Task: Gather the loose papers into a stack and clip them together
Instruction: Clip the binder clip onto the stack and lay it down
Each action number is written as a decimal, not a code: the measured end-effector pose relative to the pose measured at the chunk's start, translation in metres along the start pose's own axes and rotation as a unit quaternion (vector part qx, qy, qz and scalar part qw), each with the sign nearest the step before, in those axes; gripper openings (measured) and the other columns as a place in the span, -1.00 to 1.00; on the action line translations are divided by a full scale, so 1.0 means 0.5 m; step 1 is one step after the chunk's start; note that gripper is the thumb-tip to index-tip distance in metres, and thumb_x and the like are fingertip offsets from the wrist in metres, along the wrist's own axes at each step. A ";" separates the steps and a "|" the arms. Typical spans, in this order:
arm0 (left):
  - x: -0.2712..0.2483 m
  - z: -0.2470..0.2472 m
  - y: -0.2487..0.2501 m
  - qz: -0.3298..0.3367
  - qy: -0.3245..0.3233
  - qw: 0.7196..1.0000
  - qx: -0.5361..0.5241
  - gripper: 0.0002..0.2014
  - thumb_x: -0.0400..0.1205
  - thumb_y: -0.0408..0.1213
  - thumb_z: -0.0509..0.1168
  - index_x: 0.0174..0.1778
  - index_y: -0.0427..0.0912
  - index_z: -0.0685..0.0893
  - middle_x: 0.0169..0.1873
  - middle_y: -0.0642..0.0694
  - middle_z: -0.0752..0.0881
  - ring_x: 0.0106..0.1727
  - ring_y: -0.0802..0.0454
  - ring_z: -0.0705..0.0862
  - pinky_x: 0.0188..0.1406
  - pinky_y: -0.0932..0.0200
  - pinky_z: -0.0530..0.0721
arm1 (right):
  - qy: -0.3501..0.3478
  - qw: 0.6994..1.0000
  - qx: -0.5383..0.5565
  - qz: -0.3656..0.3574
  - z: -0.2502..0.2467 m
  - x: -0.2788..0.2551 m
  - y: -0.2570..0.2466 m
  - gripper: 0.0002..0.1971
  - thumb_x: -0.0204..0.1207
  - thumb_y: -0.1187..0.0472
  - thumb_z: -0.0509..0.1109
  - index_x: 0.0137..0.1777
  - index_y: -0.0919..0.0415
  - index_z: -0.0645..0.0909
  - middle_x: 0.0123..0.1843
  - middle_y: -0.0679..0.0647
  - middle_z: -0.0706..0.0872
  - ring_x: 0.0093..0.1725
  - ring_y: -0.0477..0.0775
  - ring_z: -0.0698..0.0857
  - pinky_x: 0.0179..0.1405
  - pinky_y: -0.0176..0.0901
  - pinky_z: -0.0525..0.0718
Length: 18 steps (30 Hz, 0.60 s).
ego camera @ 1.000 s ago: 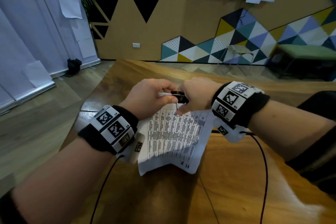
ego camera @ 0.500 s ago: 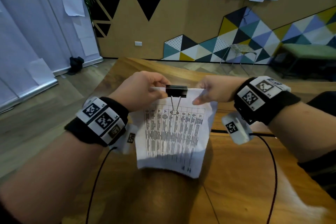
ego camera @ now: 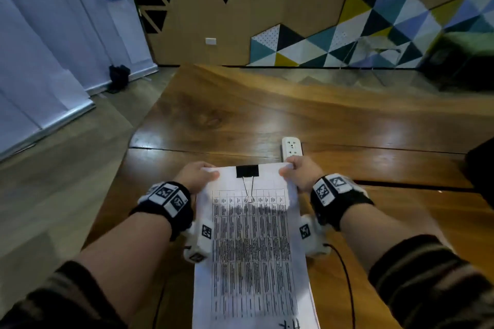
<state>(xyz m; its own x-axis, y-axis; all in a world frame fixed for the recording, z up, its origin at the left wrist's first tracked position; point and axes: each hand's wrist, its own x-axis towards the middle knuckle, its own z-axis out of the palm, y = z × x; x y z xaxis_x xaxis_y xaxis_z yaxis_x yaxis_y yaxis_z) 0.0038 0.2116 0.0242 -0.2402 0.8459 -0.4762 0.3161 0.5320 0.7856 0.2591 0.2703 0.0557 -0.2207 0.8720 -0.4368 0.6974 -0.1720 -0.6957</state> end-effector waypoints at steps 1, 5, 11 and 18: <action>0.016 0.008 -0.015 -0.015 0.020 1.000 -0.016 -0.89 0.52 -0.18 0.45 -0.07 -0.05 0.72 0.16 -0.24 0.73 0.20 -0.23 0.68 0.31 -0.18 0.61 | 0.027 1.000 0.011 0.006 0.025 0.018 0.006 -0.84 0.57 0.27 0.22 -0.18 0.05 0.56 -0.04 0.18 0.66 -0.07 0.17 0.66 -0.15 -0.16 0.64; 0.067 0.020 -0.057 -0.071 0.064 0.993 -0.070 -0.47 0.49 0.03 0.41 0.30 -0.21 0.64 0.25 -0.22 0.73 0.28 -0.26 0.68 0.34 -0.28 0.61 | 0.099 0.993 -0.013 0.069 0.071 0.060 0.036 -0.77 0.61 0.25 0.23 0.08 0.34 0.66 0.22 0.29 0.71 0.25 0.32 0.67 0.21 0.00 0.61; -0.028 0.020 -0.128 -0.162 0.029 0.986 0.026 -0.73 0.63 -0.37 0.31 0.26 -0.17 0.61 0.12 -0.20 0.70 0.16 -0.18 0.68 -0.09 -0.05 0.75 | -0.005 0.980 -0.132 0.145 0.090 0.011 0.134 -0.79 0.47 0.17 0.50 0.02 0.28 0.68 -0.08 0.08 0.71 -0.11 0.05 0.67 -0.25 -0.17 0.68; -0.078 0.051 -0.195 -0.097 0.071 0.992 0.049 -0.85 0.48 -0.41 0.49 -0.26 -0.06 0.72 -0.25 -0.16 0.81 -0.15 -0.14 0.81 -0.08 -0.14 0.82 | 0.020 0.984 -0.133 0.115 0.124 -0.040 0.150 -0.88 0.42 0.24 0.54 -0.07 0.17 0.70 -0.15 0.00 0.68 -0.11 -0.03 0.65 -0.13 -0.25 0.59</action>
<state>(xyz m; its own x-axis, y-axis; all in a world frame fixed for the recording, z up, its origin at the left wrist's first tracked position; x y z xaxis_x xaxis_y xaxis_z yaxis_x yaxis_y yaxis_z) 0.0059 0.1277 -0.0439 -0.4296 0.7171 -0.5489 0.3374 0.6913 0.6390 0.2738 0.2116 -0.0230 -0.0136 0.8423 -0.5389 0.8808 -0.2450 -0.4051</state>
